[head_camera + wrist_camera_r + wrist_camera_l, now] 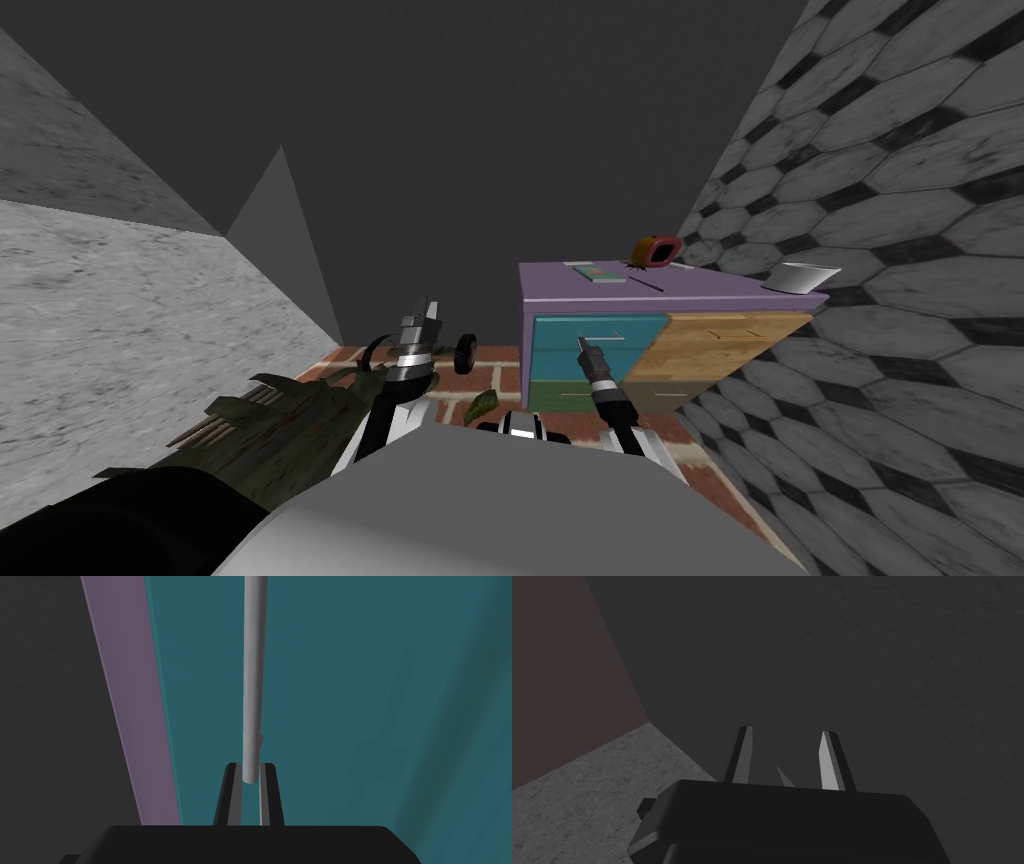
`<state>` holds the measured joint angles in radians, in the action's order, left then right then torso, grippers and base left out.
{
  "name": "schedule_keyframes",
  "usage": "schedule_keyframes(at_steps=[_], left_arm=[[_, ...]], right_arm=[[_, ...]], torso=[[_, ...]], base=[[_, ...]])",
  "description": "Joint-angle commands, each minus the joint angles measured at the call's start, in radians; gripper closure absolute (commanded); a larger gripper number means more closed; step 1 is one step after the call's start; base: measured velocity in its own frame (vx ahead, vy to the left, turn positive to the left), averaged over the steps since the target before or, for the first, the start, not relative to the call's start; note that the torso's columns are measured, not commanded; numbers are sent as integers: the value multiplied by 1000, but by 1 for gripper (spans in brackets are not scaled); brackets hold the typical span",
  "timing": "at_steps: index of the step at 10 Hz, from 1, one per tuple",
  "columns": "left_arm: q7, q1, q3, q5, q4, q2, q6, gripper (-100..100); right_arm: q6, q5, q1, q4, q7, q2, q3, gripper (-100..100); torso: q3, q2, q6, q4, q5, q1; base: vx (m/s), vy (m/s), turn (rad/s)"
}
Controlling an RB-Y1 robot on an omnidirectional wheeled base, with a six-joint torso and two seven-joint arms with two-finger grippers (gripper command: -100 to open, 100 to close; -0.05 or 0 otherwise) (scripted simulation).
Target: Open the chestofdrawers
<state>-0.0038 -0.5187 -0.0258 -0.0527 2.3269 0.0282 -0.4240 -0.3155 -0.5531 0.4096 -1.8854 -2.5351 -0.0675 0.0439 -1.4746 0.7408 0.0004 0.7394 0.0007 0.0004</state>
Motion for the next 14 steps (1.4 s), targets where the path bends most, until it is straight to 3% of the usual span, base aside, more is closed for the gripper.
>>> schedule_keyframes(at_steps=[1, 2, 3, 6, 7, 8, 9, 10, 13, 14], left_arm=[[0, 0, 0, 0, 0, 0, 0, 0], [0, 0, 0, 0, 0, 0, 0, 0], [0, 0, 0, 0, 0, 0, 0, 0], [0, 0, 0, 0, 0, 0, 0, 0], [0, 0, 0, 0, 0, 0, 0, 0], [0, 0, 0, 0, 0, 0, 0, 0], [0, 0, 0, 0, 0, 0, 0, 0], [0, 0, 0, 0, 0, 0, 0, 0], [0, 0, 0, 0, 0, 0, 0, 0], [0, 0, 0, 0, 0, 0, 0, 0]], right_arm=[[-16, -71, -39, 24, 70, 17, -47, 100], [-16, -89, -39, 24, 83, 17, -47, 100], [-25, -125, -66, 40, 119, 29, -78, 100], [-34, -205, -93, 57, 188, 41, -108, 100], [-42, -239, -119, 74, 218, 53, -139, 100], [-42, -263, -119, 74, 240, 53, -139, 100], [-51, -297, -146, 90, 271, 65, -170, 100], [-51, -321, -146, 90, 293, 65, -170, 100], [-68, -412, -199, 123, 379, 90, -231, 100], [-68, -437, -199, 123, 398, 90, -231, 100]], torso=[[0, 0, 0, 0, 0, 1], [1, 1, 1, 2, 1, 0], [0, 0, 1, 2, 1, -1], [1, 2, 1, 3, 1, 0], [1, 2, 1, 3, 1, 0], [1, 2, 1, 3, 2, 0], [1, 2, 1, 4, 2, 0], [2, 3, 2, 4, 2, 0], [1, 3, 1, 4, 2, 1], [2, 4, 1, 4, 2, 1]], base=[[-102, 4, 40], [-79, 3, 27], [-79, 18, 43], [-83, 11, 28], [-96, 10, 44], [-78, 10, 22], [-90, 11, 48], [-79, 15, 14], [-89, 13, 35], [-83, 10, 15]])
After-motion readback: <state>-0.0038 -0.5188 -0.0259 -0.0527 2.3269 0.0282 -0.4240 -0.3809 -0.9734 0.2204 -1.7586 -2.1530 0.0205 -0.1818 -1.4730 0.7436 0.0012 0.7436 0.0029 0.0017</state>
